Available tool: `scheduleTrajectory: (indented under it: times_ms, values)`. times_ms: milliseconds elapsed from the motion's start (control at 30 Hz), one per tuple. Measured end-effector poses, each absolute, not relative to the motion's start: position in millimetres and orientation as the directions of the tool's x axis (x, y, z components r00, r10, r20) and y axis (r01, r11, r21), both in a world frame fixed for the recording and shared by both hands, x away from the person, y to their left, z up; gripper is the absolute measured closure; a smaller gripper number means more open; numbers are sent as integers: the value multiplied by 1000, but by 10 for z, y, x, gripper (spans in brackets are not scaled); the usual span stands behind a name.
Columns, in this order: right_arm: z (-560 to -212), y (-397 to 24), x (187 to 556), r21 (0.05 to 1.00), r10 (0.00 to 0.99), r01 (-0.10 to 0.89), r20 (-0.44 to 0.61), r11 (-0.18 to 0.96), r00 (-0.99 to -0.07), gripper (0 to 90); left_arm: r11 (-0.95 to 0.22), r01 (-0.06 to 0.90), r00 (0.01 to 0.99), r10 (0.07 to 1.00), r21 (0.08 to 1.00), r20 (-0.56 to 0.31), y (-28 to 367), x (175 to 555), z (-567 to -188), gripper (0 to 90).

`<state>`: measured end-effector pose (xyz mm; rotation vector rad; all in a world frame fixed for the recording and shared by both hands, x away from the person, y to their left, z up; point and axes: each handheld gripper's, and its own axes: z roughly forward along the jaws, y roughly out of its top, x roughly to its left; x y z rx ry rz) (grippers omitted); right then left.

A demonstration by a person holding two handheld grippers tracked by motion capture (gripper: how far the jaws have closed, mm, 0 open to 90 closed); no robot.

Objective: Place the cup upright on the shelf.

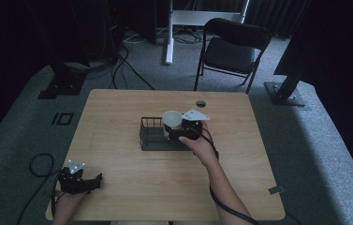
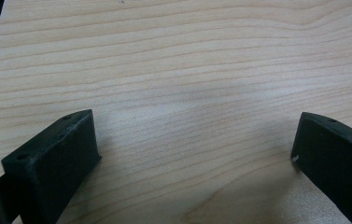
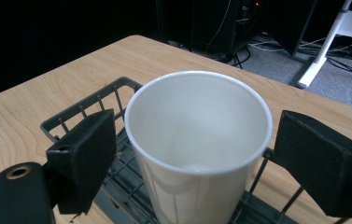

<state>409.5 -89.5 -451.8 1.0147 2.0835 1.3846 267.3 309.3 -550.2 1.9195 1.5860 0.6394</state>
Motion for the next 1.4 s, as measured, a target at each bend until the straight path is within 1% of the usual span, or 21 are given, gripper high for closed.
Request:
scheduleTrajectory:
  times_ms: [500,900,1400]
  values:
    - [-4555,-1074,3978,914,773,327,24,240,-634,128,-140,714,185,983,686,8,3092,2673,-5502,7]
    - [-4549,-1257,3881,921,785,323,31,218,-619,128,-141,714,185,983,686,9,3093,2673,-5502,7]
    - [-4634,-1640,3738,922,822,335,36,192,-568,128,-140,714,185,983,686,8,3092,2672,-5502,7]
